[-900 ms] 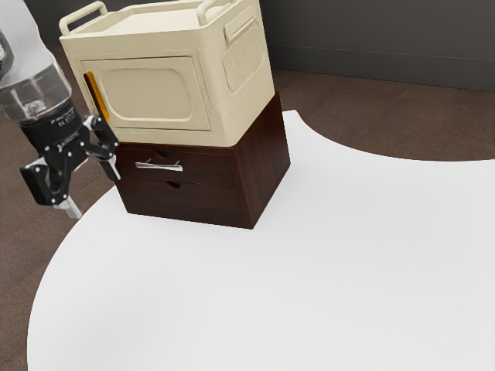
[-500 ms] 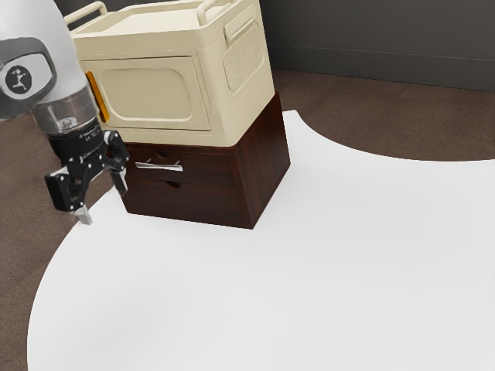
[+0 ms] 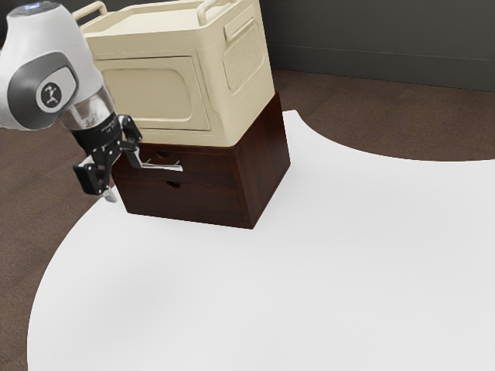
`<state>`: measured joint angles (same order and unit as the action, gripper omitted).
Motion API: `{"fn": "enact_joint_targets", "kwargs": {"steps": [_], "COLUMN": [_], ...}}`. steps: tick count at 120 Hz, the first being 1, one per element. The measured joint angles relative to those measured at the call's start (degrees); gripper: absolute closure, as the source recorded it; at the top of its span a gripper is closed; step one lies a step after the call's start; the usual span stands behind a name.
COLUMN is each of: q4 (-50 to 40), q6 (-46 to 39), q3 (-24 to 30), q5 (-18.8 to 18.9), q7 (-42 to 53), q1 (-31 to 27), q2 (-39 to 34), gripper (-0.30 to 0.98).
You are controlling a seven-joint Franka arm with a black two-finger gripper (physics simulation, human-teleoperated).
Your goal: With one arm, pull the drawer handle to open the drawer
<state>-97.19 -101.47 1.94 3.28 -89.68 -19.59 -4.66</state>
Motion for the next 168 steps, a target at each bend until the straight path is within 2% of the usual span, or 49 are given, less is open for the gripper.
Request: {"fn": "enact_joint_targets", "kwargs": {"steps": [74,117,138,168], "q4": [0.91,4.23,7.20,6.79], "q6": [-10.84,-12.53,-12.90,-13.48], "q3": [-1.83,-2.54,-2.35,-2.38], "q5": [-0.04,-0.28,-0.22,-0.30], "q7": [0.06,0.32,0.46,0.67], "q1": [1.71,-1.68,-0.82,-0.94], "q2": [5.83,9.47,12.02,12.55], "gripper": [0.00,0.00,0.00,0.00]}}
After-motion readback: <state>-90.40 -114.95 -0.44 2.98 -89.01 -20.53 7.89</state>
